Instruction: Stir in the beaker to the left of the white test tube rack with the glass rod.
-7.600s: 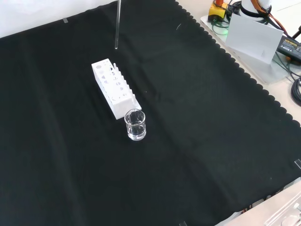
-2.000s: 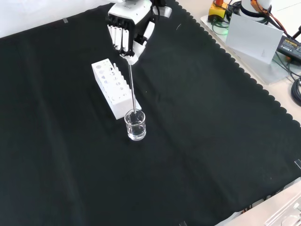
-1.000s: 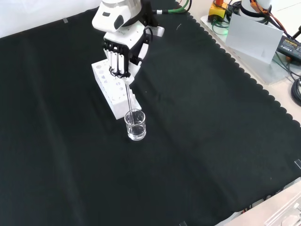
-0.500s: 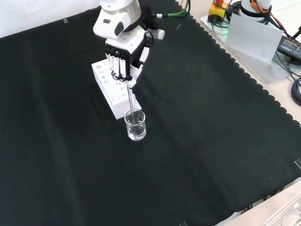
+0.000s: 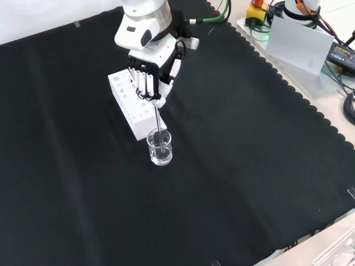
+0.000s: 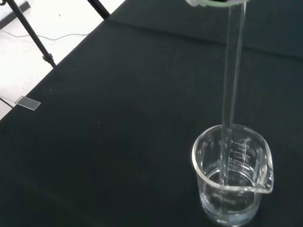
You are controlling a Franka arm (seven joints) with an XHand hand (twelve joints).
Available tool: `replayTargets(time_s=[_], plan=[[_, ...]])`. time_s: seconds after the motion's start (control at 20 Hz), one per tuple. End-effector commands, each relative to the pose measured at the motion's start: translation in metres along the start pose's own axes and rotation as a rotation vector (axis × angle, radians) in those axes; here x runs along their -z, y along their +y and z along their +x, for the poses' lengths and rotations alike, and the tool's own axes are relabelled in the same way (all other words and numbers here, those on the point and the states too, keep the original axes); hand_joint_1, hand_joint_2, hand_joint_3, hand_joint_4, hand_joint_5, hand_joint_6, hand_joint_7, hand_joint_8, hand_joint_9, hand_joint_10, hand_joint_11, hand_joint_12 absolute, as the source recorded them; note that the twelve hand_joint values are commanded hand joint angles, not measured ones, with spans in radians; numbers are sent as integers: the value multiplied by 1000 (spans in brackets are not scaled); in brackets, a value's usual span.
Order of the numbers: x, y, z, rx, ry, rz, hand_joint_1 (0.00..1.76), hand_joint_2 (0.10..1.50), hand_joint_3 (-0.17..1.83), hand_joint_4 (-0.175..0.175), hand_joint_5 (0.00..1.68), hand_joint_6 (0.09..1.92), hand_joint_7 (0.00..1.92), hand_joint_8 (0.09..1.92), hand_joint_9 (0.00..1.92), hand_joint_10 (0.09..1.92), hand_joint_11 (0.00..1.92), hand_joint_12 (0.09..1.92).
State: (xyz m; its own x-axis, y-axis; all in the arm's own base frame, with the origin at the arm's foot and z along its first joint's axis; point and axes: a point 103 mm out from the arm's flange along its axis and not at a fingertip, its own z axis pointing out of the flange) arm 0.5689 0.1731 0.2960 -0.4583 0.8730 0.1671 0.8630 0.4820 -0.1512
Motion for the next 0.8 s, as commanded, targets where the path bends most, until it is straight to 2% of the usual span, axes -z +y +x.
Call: replayTargets(time_s=[0.05, 0.25, 0.5, 0.8], plan=[[3, 12, -6, 5, 10, -3, 1399, 1079, 0, -175, 1075, 478, 933, 1101, 1095, 1174, 1507, 645], [7, 18, -23, -8, 14, -5, 1399, 1079, 0, -175, 1078, 479, 930, 1103, 1097, 1171, 1504, 645], [8, 5, -44, -47, 9, 1, 1399, 1079, 0, -175, 1077, 482, 926, 1109, 1099, 1166, 1505, 647], [4, -11, -44, -58, -4, 18, 1399, 1080, 0, -175, 1074, 486, 927, 1109, 1098, 1168, 1505, 650]])
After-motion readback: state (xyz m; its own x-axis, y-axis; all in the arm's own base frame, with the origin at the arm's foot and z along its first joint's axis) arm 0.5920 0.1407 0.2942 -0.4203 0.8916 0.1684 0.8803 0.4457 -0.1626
